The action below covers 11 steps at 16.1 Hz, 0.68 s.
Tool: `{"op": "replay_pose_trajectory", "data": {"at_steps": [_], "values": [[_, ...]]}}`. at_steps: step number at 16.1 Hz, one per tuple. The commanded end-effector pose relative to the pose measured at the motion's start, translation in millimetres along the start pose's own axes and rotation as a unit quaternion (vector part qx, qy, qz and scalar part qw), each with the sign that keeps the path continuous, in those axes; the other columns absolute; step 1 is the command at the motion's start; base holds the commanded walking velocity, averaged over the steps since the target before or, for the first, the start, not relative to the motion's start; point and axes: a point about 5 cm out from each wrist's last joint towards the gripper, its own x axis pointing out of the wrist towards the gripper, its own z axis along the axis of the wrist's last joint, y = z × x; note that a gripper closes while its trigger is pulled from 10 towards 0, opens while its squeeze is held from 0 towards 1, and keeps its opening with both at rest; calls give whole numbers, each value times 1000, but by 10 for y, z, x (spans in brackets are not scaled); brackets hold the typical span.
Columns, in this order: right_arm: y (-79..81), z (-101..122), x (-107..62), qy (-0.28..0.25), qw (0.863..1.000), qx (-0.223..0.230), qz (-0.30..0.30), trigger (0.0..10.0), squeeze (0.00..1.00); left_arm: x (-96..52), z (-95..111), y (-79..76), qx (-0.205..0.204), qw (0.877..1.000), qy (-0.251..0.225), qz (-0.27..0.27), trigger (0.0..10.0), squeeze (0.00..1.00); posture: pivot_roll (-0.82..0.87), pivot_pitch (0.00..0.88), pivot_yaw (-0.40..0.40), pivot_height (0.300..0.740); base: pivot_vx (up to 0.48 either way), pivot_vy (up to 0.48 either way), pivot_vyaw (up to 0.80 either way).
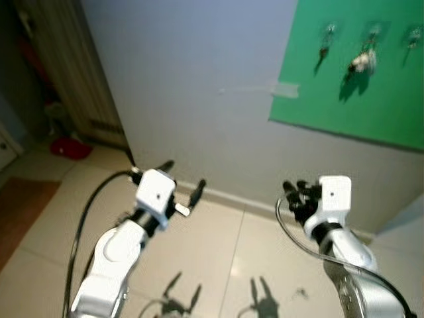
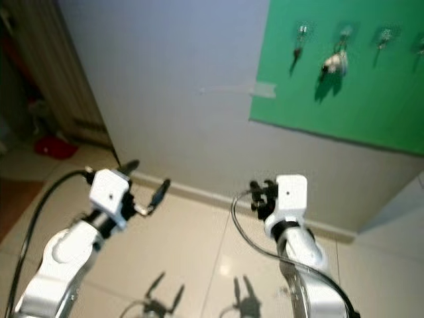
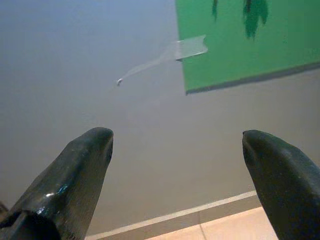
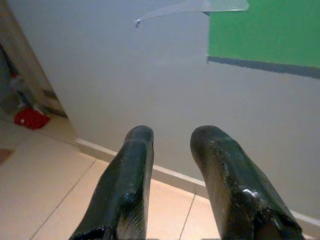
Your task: Hang keys on a hook
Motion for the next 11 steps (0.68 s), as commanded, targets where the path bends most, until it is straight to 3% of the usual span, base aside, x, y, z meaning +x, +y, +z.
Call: {"op": "replay_pose_trajectory", "data": {"at_steps": [1,3,9,11], "values": [[-39,-7,-11,3,1000,-1,-9,10000,0,22,-8,-23,0,1000,2,-4,10000,0,-51,0,19,740,0,450,0],[-37,-14,-15,4,1000,-2,-11,10000,0,38,-3,-13,1,1000,0,1,10000,0,-53,0,18,740,0,407,0],[-41,12,40,1,1000,-5,-9,10000,0,86,34,16,12,1000,-15,17,10000,0,-50,0,10,740,0,0,0],[-47,14,25,0,1000,-7,-8,10000,0,98,35,19,15,999,-16,24,10000,0,-55,0,6,740,0,-480,0]]}}
